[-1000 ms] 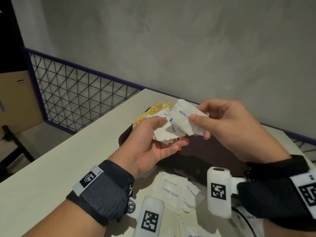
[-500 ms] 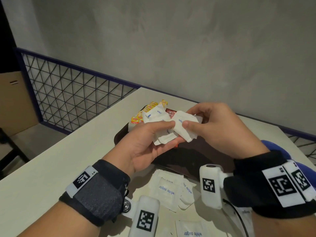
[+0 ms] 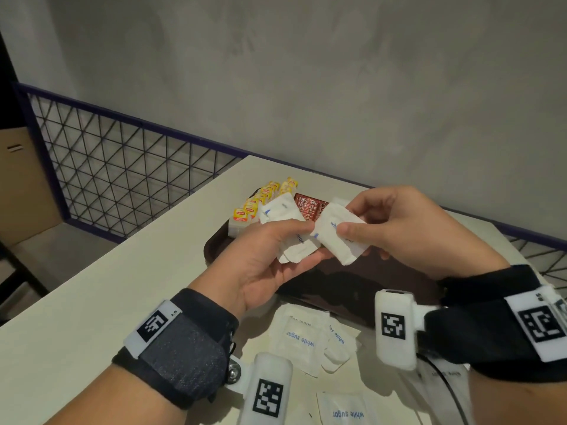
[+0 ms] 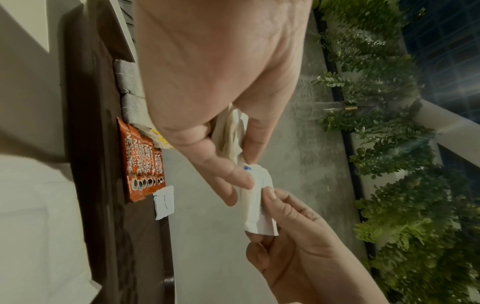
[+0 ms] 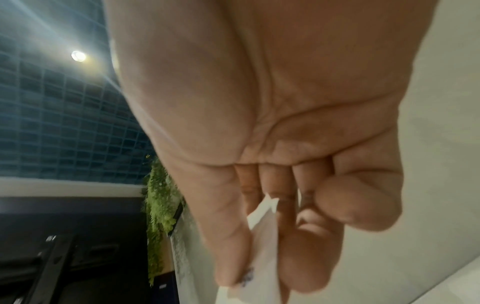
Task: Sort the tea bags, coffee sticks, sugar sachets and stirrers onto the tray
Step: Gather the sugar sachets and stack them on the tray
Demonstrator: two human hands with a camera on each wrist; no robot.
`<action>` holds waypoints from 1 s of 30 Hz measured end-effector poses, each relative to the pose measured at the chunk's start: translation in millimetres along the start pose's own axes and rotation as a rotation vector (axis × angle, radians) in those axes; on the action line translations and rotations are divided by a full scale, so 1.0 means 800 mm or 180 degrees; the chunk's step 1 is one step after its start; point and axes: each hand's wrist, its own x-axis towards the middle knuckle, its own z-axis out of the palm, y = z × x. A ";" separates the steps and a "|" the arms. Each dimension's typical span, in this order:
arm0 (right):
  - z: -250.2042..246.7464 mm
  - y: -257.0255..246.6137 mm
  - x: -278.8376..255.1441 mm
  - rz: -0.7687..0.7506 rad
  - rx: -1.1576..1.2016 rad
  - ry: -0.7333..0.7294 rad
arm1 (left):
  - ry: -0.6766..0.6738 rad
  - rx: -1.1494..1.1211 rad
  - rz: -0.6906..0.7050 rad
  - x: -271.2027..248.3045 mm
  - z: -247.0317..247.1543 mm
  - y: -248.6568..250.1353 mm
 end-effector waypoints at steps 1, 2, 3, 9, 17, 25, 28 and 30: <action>-0.005 -0.002 0.001 0.0009 0.0243 0.0046 | 0.0001 -0.0120 -0.0047 0.000 0.001 0.000; -0.012 -0.004 0.006 0.0036 0.0482 0.0155 | 0.0033 -0.0237 -0.0071 0.000 0.001 0.001; -0.022 -0.008 0.016 0.0051 0.0613 0.0287 | 0.0076 -0.0326 -0.0082 0.001 0.000 0.001; -0.065 0.006 0.131 0.0319 -0.0316 0.0363 | 0.0160 -0.0533 -0.0141 0.011 -0.012 0.003; -0.035 0.136 0.197 0.1117 -0.1784 -0.0522 | -0.0048 -0.0295 -0.0109 0.007 -0.015 0.016; -0.009 0.168 0.215 0.1106 -0.1813 -0.0269 | -0.0101 -0.0268 -0.0057 0.010 -0.018 0.014; -0.003 0.167 0.213 0.1118 -0.1954 -0.0214 | -0.0111 -0.0260 -0.0022 0.010 -0.018 0.013; -0.003 0.165 0.209 0.1179 -0.2042 -0.0199 | -0.0101 -0.0265 -0.0011 0.010 -0.018 0.013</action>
